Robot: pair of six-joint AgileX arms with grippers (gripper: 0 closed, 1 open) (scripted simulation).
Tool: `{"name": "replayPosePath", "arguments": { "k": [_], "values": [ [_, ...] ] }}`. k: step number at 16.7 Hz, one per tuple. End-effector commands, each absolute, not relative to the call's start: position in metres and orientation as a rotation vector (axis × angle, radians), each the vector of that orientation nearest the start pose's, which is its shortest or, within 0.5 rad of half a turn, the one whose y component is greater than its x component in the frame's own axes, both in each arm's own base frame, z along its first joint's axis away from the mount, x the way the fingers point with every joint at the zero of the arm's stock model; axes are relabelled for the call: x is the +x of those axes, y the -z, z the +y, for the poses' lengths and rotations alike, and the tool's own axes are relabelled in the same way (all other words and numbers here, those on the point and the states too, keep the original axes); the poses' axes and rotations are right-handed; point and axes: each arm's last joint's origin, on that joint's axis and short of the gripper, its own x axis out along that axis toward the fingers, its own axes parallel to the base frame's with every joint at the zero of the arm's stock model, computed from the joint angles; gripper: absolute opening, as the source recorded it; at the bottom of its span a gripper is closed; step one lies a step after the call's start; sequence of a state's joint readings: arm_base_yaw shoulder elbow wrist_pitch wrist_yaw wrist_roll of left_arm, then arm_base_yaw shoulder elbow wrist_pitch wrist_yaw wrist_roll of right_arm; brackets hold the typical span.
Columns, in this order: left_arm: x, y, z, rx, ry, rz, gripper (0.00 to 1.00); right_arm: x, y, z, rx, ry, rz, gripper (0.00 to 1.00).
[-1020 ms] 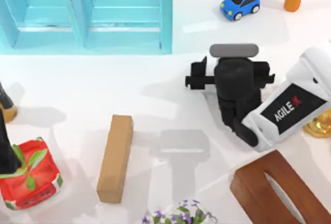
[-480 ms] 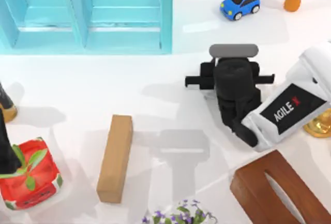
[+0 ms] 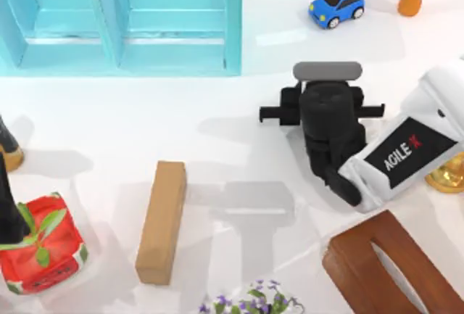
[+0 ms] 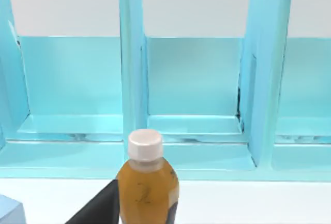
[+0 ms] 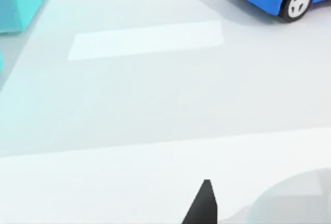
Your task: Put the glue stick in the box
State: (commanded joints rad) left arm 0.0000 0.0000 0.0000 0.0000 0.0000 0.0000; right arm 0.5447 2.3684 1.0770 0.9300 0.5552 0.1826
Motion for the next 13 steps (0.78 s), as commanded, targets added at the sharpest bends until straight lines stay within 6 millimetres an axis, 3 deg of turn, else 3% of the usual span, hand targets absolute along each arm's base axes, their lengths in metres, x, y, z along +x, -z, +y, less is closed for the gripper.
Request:
{"name": "replayPosePath", "arguments": {
  "k": [4, 10, 13],
  "values": [
    [0.106, -0.16, -0.001, 0.0, 0.0, 0.0, 1.0, 0.374, -0.044, 0.211, -0.014, 0.016, 0.3, 0.0],
    [0.106, -0.16, -0.001, 0.0, 0.0, 0.0, 1.0, 0.374, -0.119, 0.211, -0.016, 0.016, 0.303, 0.0],
    [0.106, -0.16, -0.001, 0.0, 0.0, 0.0, 1.0, 0.373, -0.132, 0.21, -0.015, 0.016, 0.302, 0.0]
  ]
}}
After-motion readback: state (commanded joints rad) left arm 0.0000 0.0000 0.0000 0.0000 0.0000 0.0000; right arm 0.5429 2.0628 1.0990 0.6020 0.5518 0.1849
